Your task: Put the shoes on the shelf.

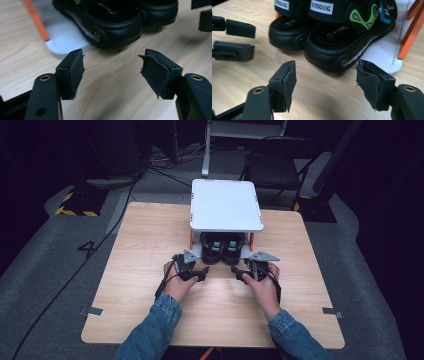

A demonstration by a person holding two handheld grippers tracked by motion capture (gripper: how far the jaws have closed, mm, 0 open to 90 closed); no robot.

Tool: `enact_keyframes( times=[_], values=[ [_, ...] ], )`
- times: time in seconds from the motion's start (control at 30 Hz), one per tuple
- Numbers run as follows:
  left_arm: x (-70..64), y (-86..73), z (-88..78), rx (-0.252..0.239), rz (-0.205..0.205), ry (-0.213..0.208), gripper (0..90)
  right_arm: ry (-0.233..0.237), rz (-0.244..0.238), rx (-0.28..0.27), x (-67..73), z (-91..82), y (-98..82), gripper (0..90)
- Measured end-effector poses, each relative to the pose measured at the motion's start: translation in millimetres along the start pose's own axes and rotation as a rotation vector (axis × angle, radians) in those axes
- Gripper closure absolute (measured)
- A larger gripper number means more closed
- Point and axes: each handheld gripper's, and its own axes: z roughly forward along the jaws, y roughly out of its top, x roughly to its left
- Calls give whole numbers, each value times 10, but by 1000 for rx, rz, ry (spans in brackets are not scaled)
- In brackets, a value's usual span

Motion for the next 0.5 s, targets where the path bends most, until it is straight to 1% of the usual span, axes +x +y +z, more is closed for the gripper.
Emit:
enact_keyframes(
  times=[0.03, 0.07, 0.1, 0.13, 0.17, 0.2, 0.23, 0.27, 0.3, 0.4, 0.43, 0.47, 0.5],
  values=[
    [-11, 19, 24, 0, 7, -4, 383, -3, -6, 4, 1, 35, -1, 321],
    [-23, 41, 54, -13, 9, -11, 396, -4, -8, 4, 3, 60, -2, 311],
    [-34, 57, 73, -26, 4, -8, 438, -5, -16, 7, 0, 94, 0, 307],
    [-38, 68, 90, -24, 4, 9, 432, -9, -24, 9, -7, 124, 3, 307],
    [-27, 71, 89, -26, 5, 19, 468, -13, -26, 11, -13, 159, 10, 307],
    [-22, 70, 89, -33, -4, 22, 536, -14, -31, 11, -23, 190, 18, 302],
    [-6, 70, 84, -31, -5, 18, 568, -22, -36, 12, -30, 214, 23, 297],
    [-4, 69, 85, -37, -12, 15, 575, -37, -53, 17, -44, 241, 31, 314],
    [-7, 71, 85, -37, -7, 16, 580, -35, -84, 24, -74, 264, 47, 302],
    [-40, 99, 127, -34, 24, 42, 588, -4, -132, 43, -156, 290, 110, 304],
    [-49, 120, 148, -27, 45, 50, 591, 6, -141, 49, -201, 303, 131, 312],
    [-59, 134, 170, -27, 48, 49, 598, 15, -145, 51, -247, 317, 151, 325],
    [-58, 160, 200, -28, 64, 54, 603, 13, -152, 49, -278, 329, 166, 341]
  ],
)
